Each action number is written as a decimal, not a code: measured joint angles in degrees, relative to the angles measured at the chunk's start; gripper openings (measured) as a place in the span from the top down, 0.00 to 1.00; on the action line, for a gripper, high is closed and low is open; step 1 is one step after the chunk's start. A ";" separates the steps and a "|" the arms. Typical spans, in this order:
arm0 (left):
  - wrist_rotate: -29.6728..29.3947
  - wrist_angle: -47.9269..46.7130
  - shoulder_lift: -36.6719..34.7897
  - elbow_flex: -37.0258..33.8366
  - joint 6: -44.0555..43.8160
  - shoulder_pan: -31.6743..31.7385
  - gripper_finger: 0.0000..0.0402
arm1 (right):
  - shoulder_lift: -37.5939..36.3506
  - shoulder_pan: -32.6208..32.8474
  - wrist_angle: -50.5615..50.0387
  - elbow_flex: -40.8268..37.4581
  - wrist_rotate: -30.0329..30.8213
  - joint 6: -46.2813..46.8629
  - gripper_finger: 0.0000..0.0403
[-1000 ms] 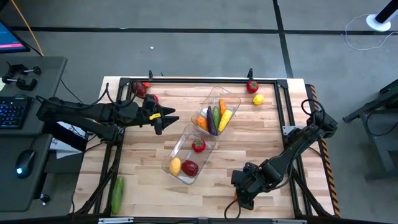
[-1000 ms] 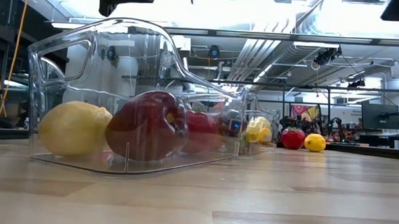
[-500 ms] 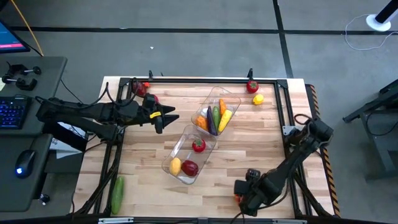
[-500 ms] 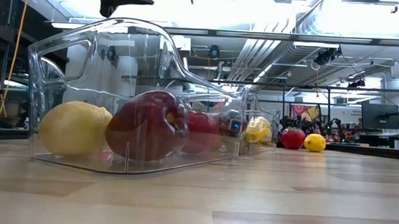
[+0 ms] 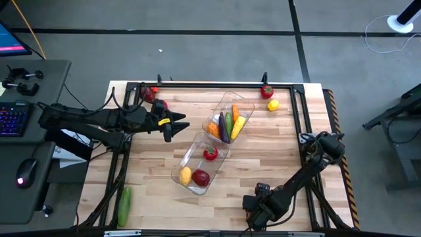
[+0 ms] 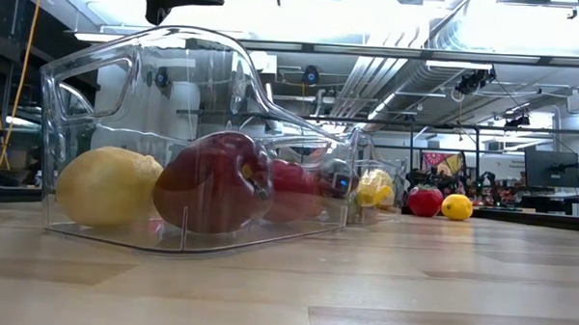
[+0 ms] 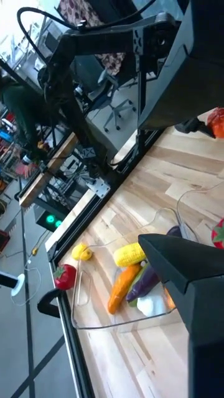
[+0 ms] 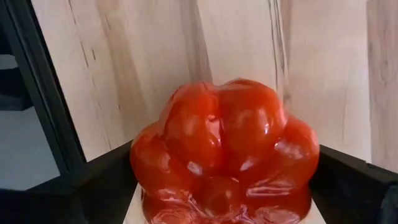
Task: Sort produce into baskets
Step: Put the orange pumpkin into the top transparent bin
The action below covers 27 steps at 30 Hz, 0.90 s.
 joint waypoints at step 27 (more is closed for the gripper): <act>0.69 0.14 -0.20 0.02 -0.05 1.70 0.32 | -4.80 -5.31 -10.59 2.07 6.42 -10.98 0.01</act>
